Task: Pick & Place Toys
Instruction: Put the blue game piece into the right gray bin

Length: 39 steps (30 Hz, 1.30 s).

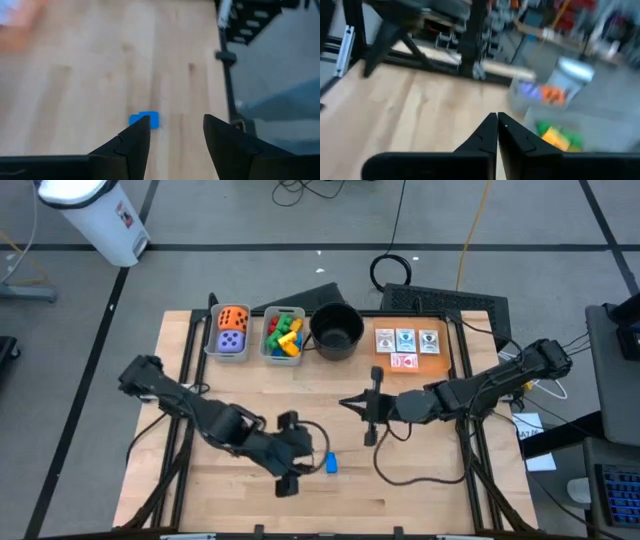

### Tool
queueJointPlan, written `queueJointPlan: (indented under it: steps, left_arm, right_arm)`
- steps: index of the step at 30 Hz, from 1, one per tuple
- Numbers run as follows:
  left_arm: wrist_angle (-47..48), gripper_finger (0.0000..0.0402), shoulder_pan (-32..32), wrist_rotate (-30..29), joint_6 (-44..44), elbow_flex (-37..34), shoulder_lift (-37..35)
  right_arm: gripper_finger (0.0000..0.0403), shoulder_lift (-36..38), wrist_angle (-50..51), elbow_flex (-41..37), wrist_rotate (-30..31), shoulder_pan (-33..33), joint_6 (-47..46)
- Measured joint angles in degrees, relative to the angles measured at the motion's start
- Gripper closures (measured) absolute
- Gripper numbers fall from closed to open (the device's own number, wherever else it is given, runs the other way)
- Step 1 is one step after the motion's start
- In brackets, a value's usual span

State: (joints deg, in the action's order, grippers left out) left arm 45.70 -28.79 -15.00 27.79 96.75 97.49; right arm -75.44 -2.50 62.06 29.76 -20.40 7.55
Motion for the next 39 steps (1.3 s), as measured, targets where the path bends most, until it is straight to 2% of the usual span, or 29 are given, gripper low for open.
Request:
queueJointPlan:
  steps: [2,7,13,16,19,22,25,28,30,33,35,39]
  left_arm:
    - [-1.1,0.0215,0.3,3.6,-0.3,0.0,1.9]
    - [-7.0,0.0215,1.0,9.7,0.1,0.0,6.6]
    - [-14.1,0.0215,1.8,10.9,4.4,0.0,10.6]
    - [-15.9,0.0215,1.8,10.2,7.4,0.0,12.2]
    - [-16.0,0.0215,1.2,9.4,11.4,0.0,14.0]
    - [-15.9,0.0215,0.6,8.9,19.2,0.0,15.7]
    - [-16.0,0.0215,-0.3,7.5,29.1,0.0,17.2]
    - [-16.7,0.0215,-0.8,4.8,41.0,0.0,18.6]
    - [-17.5,0.0215,-0.8,3.4,47.8,0.0,19.4]
    - [-17.7,0.0215,0.5,3.2,53.2,0.0,20.9]
    - [-17.6,0.0215,2.0,3.4,54.4,0.0,22.2]
    - [-18.5,0.0215,4.8,8.1,54.8,-0.1,24.1]
  right_arm:
    - [0.039,0.3,4.6,0.0,-2.1,-0.1,-7.3]
    - [0.0367,0.6,12.4,-0.6,-17.2,-0.3,-24.2]
    - [0.0292,0.6,8.8,-7.5,-34.0,-3.1,-39.4]
    - [0.0244,0.6,1.3,-14.1,-39.3,-6.4,-47.5]
    - [0.0205,0.5,-13.7,-22.4,-39.1,-10.6,-56.3]
    - [0.0179,0.6,-31.1,-30.4,-33.3,-14.6,-63.4]
    - [0.0164,0.5,-45.2,-36.3,-25.8,-17.7,-64.6]
    - [0.0159,0.6,-54.8,-39.5,-20.3,-20.0,-63.5]
    - [0.0159,0.6,-57.8,-40.2,-19.0,-20.9,-62.2]
    - [0.0162,0.6,-59.0,-40.2,-19.2,-21.1,-60.8]
    - [0.0164,0.6,-58.9,-40.2,-19.2,-21.1,-60.7]
    - [0.0164,0.6,-58.6,-40.2,-19.3,-21.1,-60.2]
